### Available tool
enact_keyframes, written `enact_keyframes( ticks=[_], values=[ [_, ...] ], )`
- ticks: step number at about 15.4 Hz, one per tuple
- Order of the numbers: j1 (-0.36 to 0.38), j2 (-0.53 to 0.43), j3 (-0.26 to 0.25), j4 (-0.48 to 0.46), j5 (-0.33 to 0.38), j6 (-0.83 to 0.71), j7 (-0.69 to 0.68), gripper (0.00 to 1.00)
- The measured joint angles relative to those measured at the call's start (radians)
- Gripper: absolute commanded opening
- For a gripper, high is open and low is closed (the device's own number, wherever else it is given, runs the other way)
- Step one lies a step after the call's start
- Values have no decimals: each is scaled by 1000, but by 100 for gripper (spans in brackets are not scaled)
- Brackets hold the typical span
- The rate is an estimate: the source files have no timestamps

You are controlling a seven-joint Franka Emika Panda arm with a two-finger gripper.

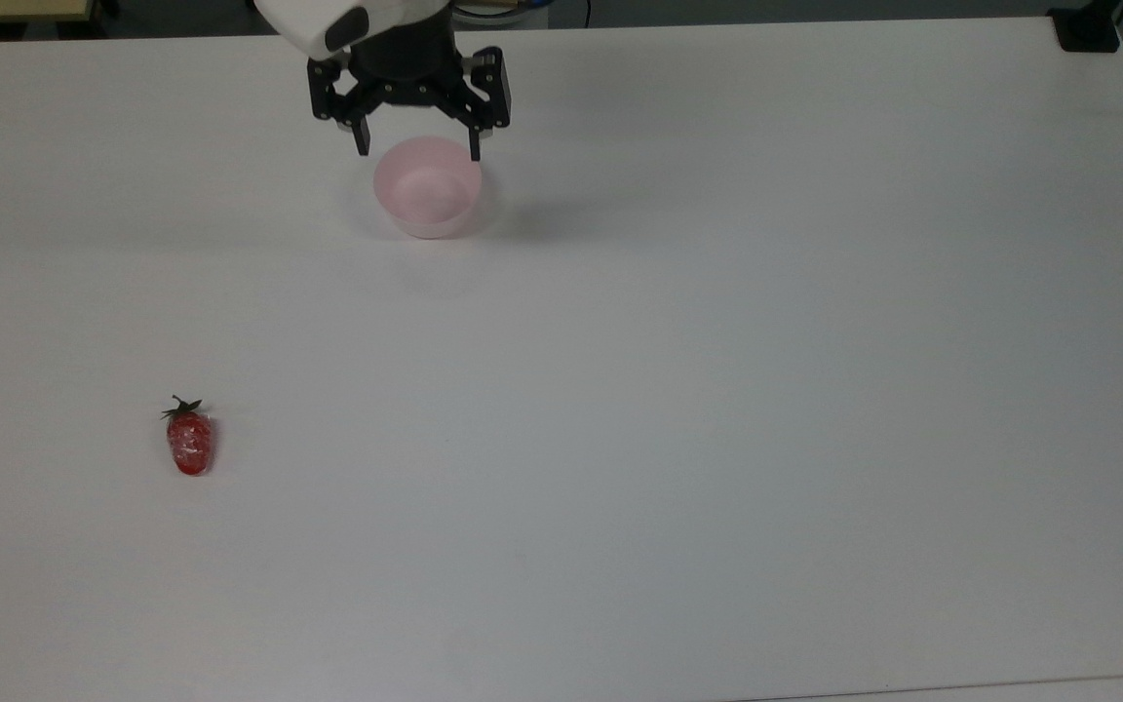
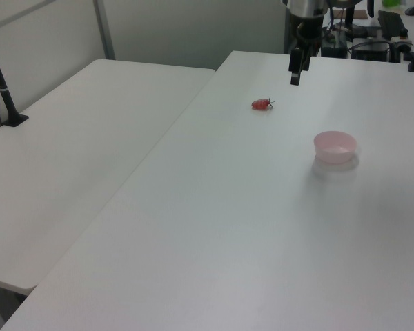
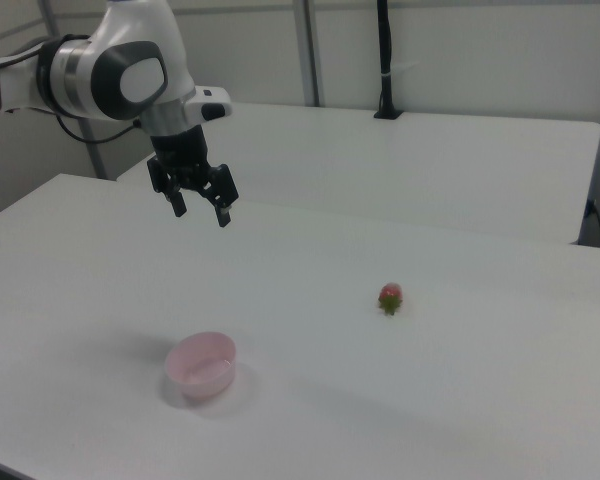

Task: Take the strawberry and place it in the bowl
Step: 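Move the open gripper from above the pink bowl to the red strawberry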

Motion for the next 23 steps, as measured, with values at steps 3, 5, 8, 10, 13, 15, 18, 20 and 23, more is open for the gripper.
enact_keyframes(
  ticks=[3,5,8,10,13,15,18,20,23],
  values=[
    [-3,-5,-4,5,-1,-8,9,100],
    [-7,-4,-8,9,-1,-9,9,100],
    [-7,4,-9,15,-1,-9,8,100],
    [-8,19,-11,37,-1,-9,-2,100],
    [-8,57,-29,73,-1,-9,-38,100],
    [-8,143,-52,121,-1,0,-135,100],
    [-13,298,-134,201,25,127,-312,100],
    [-23,373,-170,231,44,220,-350,100],
    [-28,488,-213,302,46,286,-365,100]
  ],
)
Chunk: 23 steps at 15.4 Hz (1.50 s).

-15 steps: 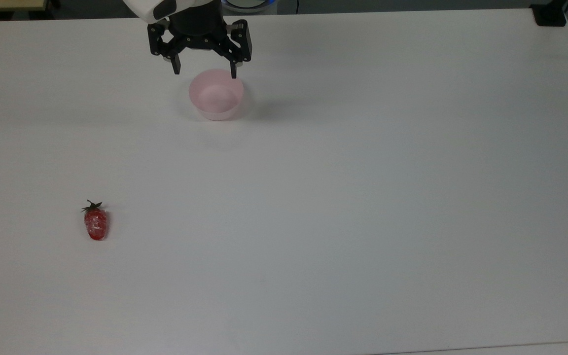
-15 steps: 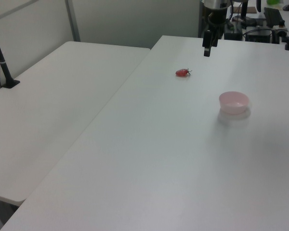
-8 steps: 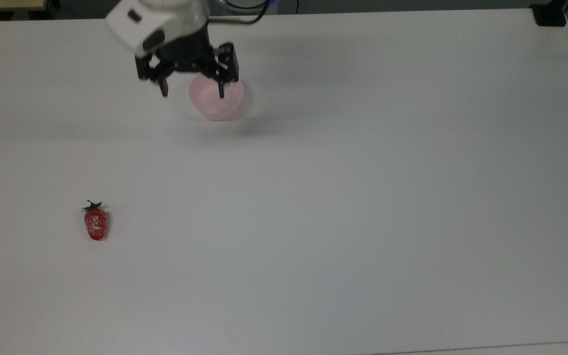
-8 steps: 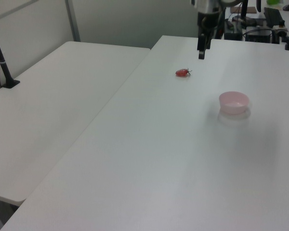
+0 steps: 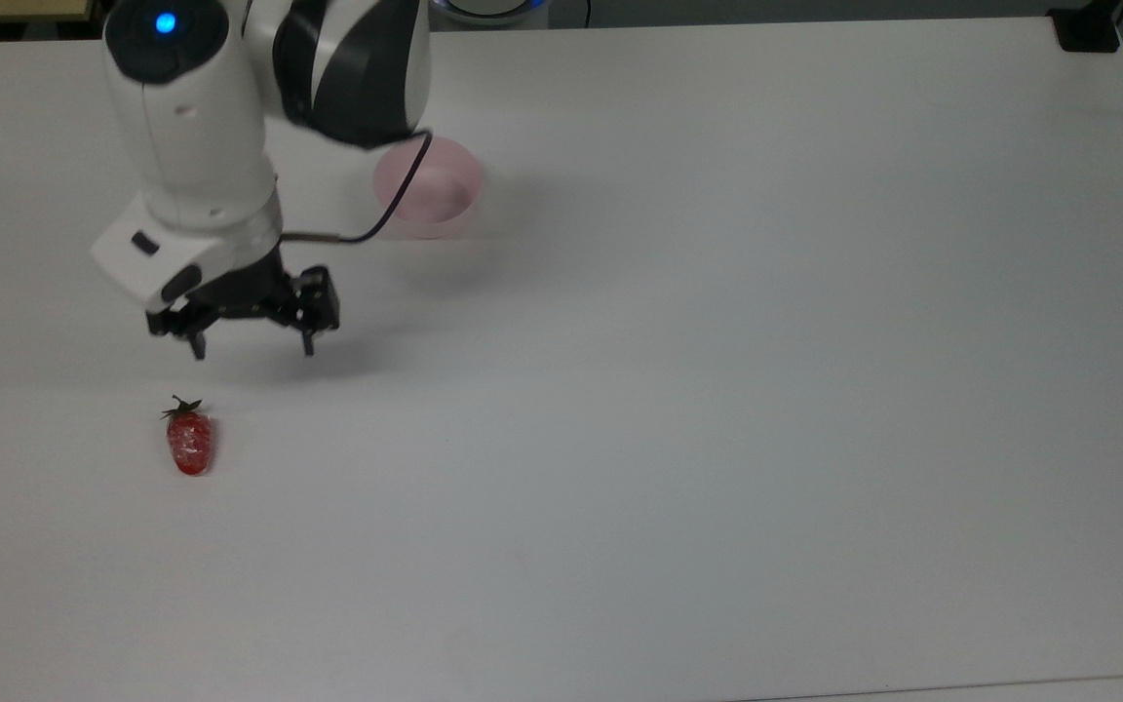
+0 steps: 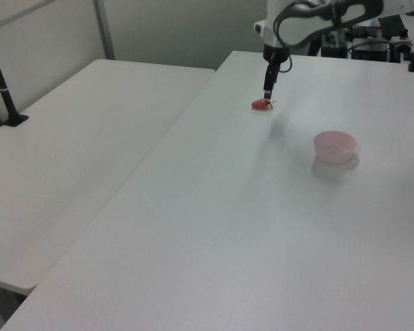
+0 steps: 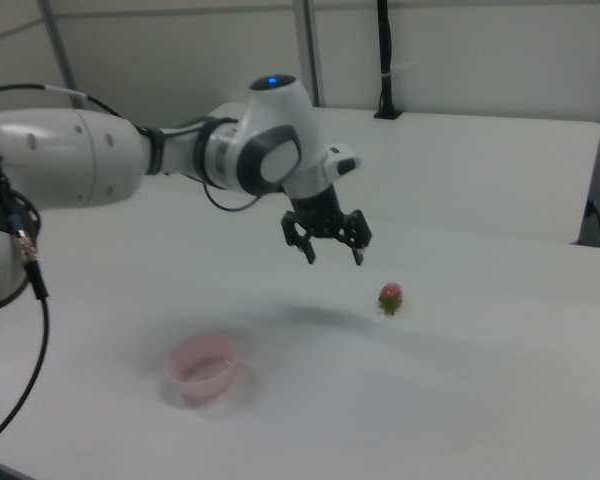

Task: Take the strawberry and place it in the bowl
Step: 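Move the open gripper from above the pink bowl to the red strawberry, then lower the gripper around the strawberry and close it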

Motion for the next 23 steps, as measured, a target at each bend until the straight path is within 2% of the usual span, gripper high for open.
enact_keyframes(
  ticks=[6,7,12,14,23],
  values=[
    [-9,185,-49,68,0,202,-3,100],
    [-12,206,-53,79,0,220,-4,96],
    [-29,243,-62,106,0,271,-20,62],
    [-29,247,-62,107,0,271,-24,44],
    [-29,247,-63,118,18,274,-40,43]
  ],
)
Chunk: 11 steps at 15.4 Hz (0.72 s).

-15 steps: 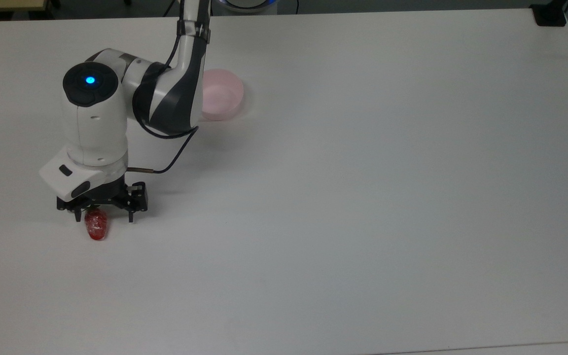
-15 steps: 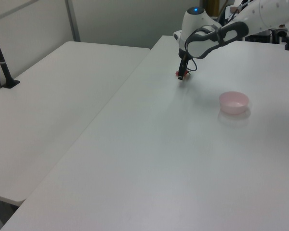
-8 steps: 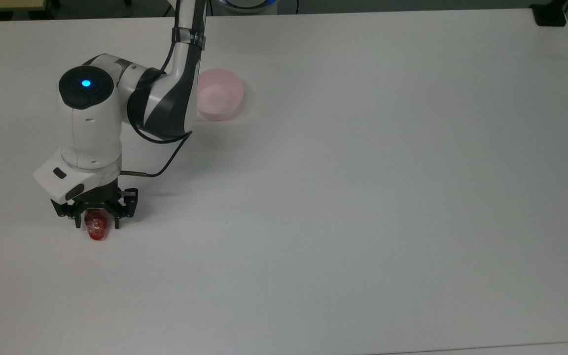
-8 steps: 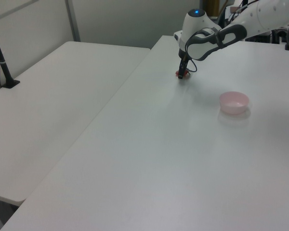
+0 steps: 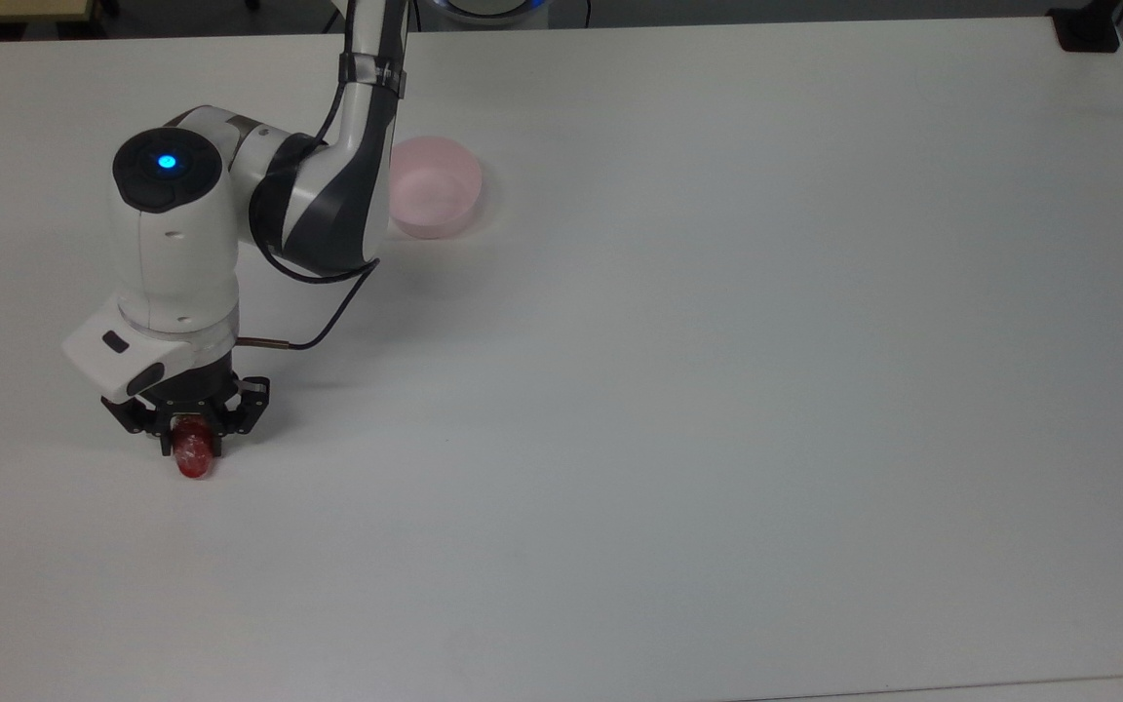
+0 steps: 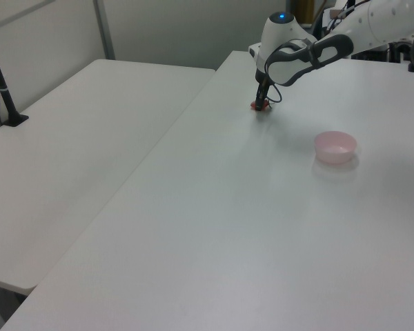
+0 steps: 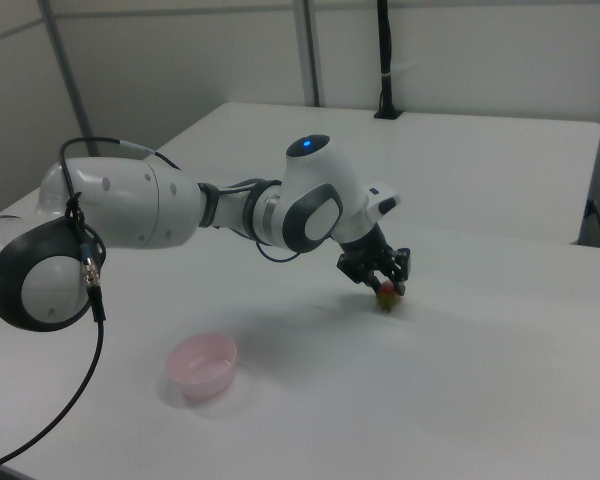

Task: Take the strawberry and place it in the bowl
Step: 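Lower the gripper around the strawberry and close it, then lift the held strawberry and carry it over the pink bowl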

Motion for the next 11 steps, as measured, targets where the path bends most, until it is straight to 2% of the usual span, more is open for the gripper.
enact_keyframes(
  ticks=[2,5,7,11],
  values=[
    [-3,-15,-6,16,21,2,0,43],
    [-12,-120,-11,1,30,0,0,45],
    [1,-240,-5,-80,30,-46,-13,46],
    [64,-537,34,-344,30,-229,-41,47]
  ],
)
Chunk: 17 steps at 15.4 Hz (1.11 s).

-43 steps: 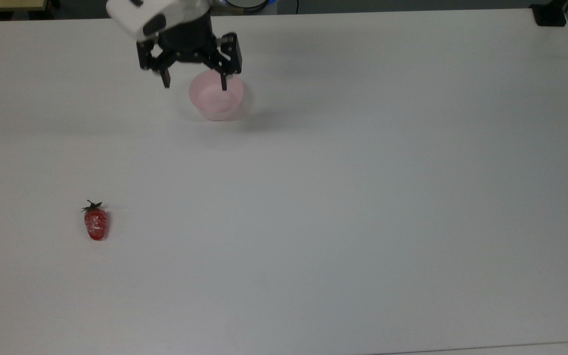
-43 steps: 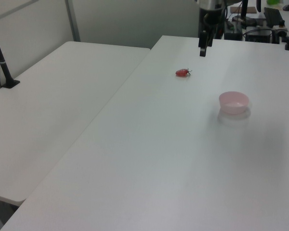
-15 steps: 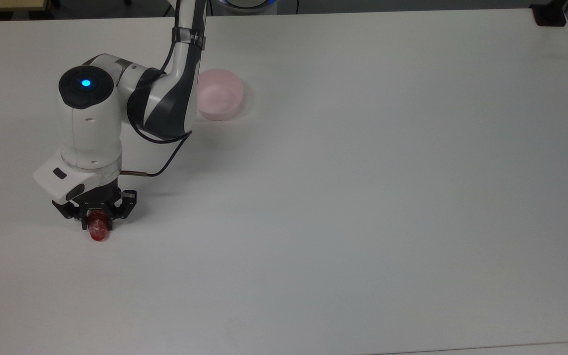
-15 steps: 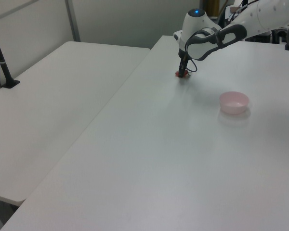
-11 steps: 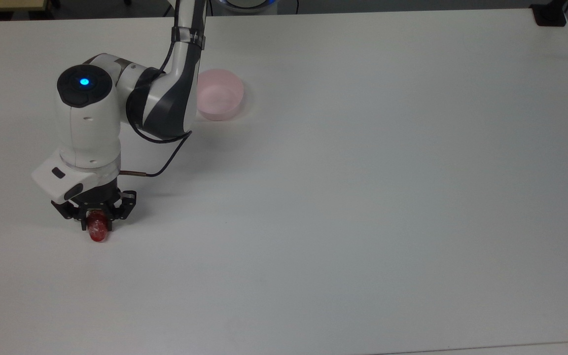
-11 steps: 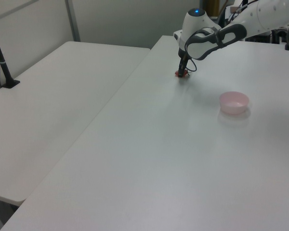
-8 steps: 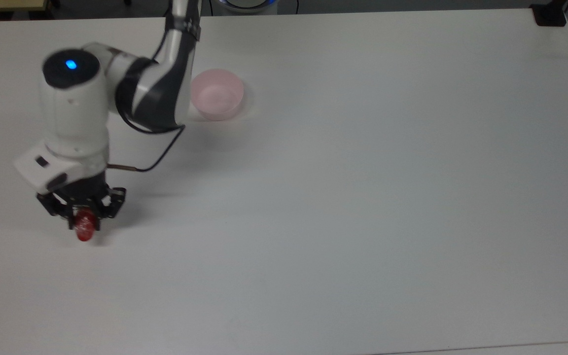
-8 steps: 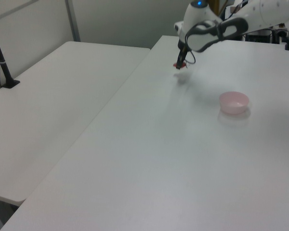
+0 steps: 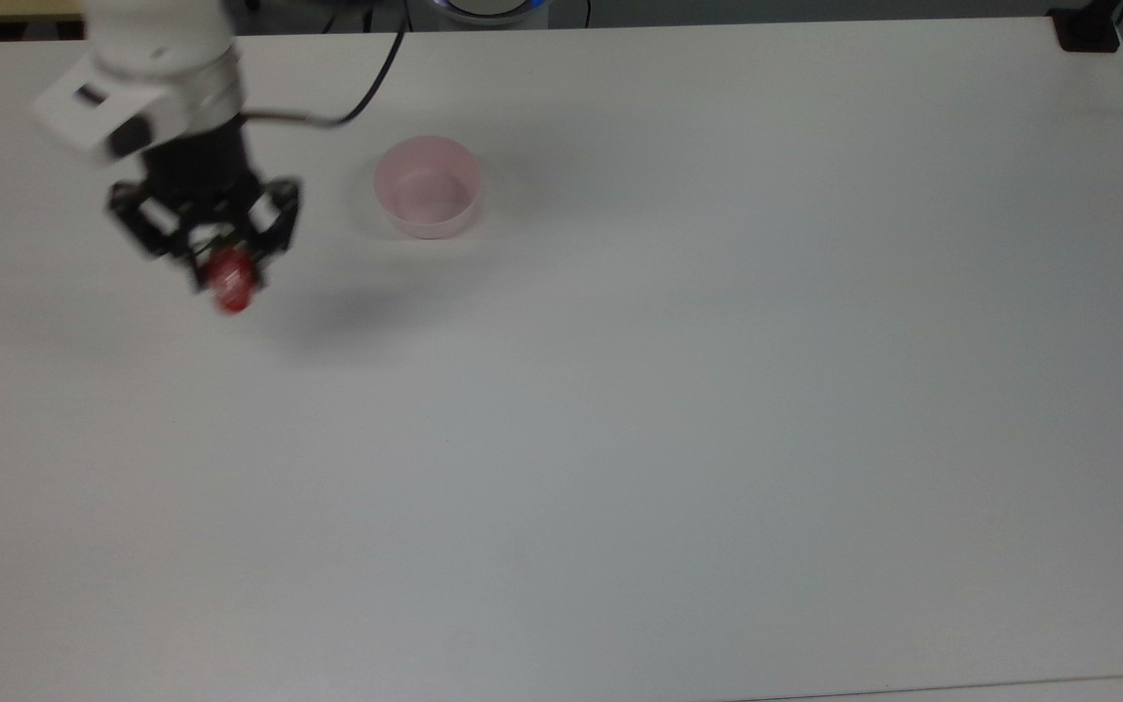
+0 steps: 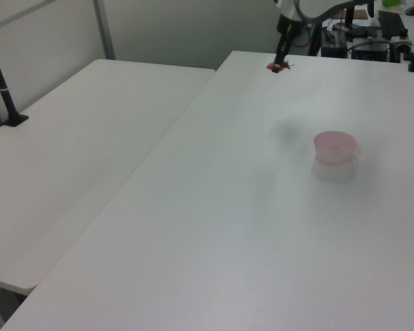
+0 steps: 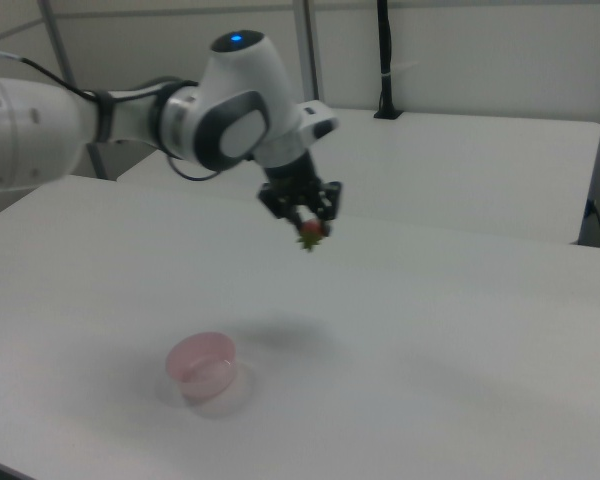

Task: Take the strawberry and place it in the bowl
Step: 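Lift the held strawberry and carry it over the pink bowl, then lower the strawberry into the bowl and open the gripper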

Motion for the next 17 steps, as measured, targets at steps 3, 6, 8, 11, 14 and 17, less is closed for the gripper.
enact_keyframes(
  ticks=[3,6,8,11,14,17],
  values=[
    [11,-159,69,-173,0,-92,0,47],
    [12,-241,137,-311,-4,-153,1,51],
    [14,-241,164,-360,-29,-180,12,54],
    [14,-184,175,-391,-60,-184,24,90],
    [14,-133,175,-391,-86,-184,25,100],
    [14,-128,175,-376,-89,-184,50,100]
  ],
)
